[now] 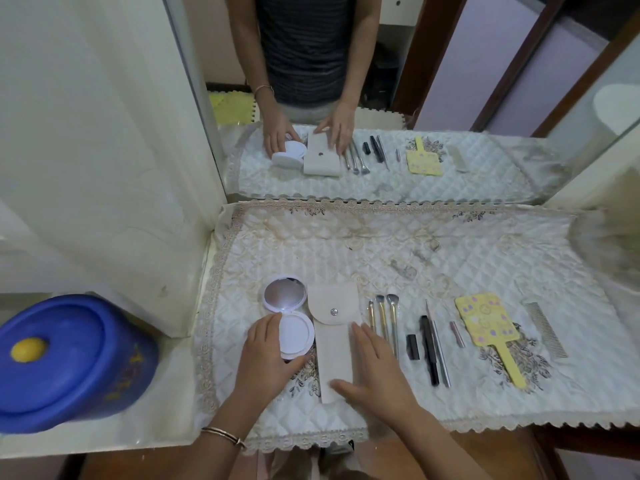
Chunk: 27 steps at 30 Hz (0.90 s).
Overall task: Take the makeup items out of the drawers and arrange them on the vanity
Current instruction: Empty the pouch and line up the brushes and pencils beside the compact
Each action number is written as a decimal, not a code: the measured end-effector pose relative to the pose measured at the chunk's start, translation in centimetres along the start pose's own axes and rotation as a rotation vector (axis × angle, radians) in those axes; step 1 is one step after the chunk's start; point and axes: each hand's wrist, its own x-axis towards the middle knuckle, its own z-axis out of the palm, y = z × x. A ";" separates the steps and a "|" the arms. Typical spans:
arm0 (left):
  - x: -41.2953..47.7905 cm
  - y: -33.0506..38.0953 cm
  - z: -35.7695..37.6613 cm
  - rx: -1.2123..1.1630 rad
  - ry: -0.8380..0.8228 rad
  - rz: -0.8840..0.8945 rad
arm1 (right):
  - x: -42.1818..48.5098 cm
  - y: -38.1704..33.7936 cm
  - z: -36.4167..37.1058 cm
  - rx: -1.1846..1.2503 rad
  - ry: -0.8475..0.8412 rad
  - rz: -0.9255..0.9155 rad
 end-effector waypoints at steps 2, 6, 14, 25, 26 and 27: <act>-0.1 0.2 -0.1 -0.011 -0.008 -0.027 | -0.1 0.1 0.6 0.017 0.000 0.044; -0.4 0.1 0.0 0.019 -0.036 -0.033 | 0.1 0.0 1.4 0.009 0.032 0.076; -0.8 0.3 -0.4 0.017 0.005 0.068 | -0.2 0.8 0.3 0.145 0.231 0.113; 1.4 10.8 3.6 0.427 -0.288 0.578 | 1.4 7.1 -2.3 -0.346 0.230 0.098; 1.5 10.8 4.1 0.457 -0.355 0.552 | 1.5 7.5 -2.5 -0.393 0.172 0.086; 1.7 10.7 4.9 0.496 -0.360 0.536 | 1.5 7.8 -2.8 -0.407 0.112 0.078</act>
